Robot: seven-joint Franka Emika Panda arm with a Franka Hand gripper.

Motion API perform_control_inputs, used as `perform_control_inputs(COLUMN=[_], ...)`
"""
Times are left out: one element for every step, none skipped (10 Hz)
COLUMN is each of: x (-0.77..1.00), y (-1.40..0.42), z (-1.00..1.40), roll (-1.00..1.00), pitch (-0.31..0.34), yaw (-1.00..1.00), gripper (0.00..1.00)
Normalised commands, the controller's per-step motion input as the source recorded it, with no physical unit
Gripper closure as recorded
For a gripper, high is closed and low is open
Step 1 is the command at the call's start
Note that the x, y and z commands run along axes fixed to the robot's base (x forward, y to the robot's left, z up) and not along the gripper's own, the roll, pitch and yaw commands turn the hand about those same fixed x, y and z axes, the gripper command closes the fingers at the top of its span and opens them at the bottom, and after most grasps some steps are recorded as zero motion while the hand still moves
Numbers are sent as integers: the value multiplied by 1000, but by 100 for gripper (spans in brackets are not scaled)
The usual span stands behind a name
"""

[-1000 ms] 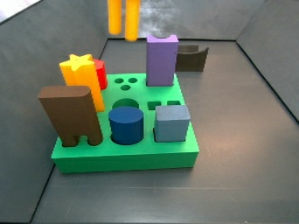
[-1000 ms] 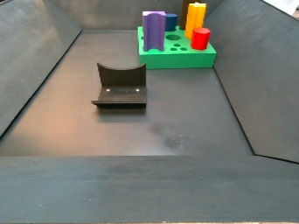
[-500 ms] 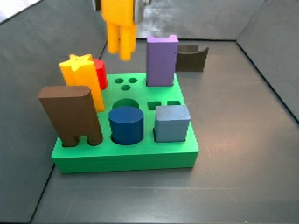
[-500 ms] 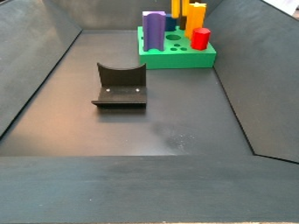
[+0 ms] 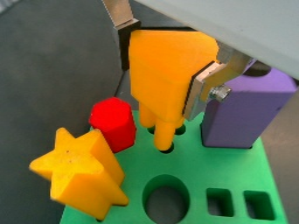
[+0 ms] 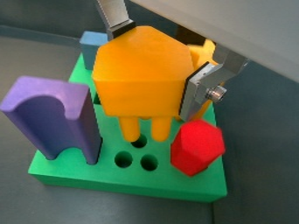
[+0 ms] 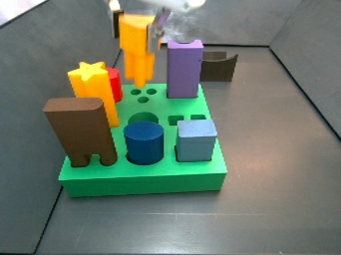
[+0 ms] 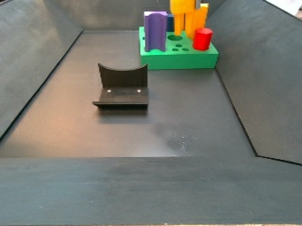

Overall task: Pick up the 3 prong object. Move up. Place the 3 prong object on the fixture. Regrasp the 3 prong object. Move to above the board. Insert the 3 prong object.
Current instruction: Insert the 3 prong object.

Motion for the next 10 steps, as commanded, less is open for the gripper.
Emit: perform_control_inputs(x=[-43,0,0,0,-40,-46,0,-40,-320,-134], y=[97,143,174,120,60,34,0,-6,-46,0], z=[-183,-140,-100,-43,-37,-131,-234,-320,-226,-166], roll=[-197,-139,-10,0,-59,-103,0,30,64,76], pitch=[-149,-163,-129,-67,-121,-173,-171,-217,-330,-217], yaw=[-257,-237,-214,-403,-523,-423,-309,-20,131,297], gripper=[100,100,100,100,100,100,100,100,100,100])
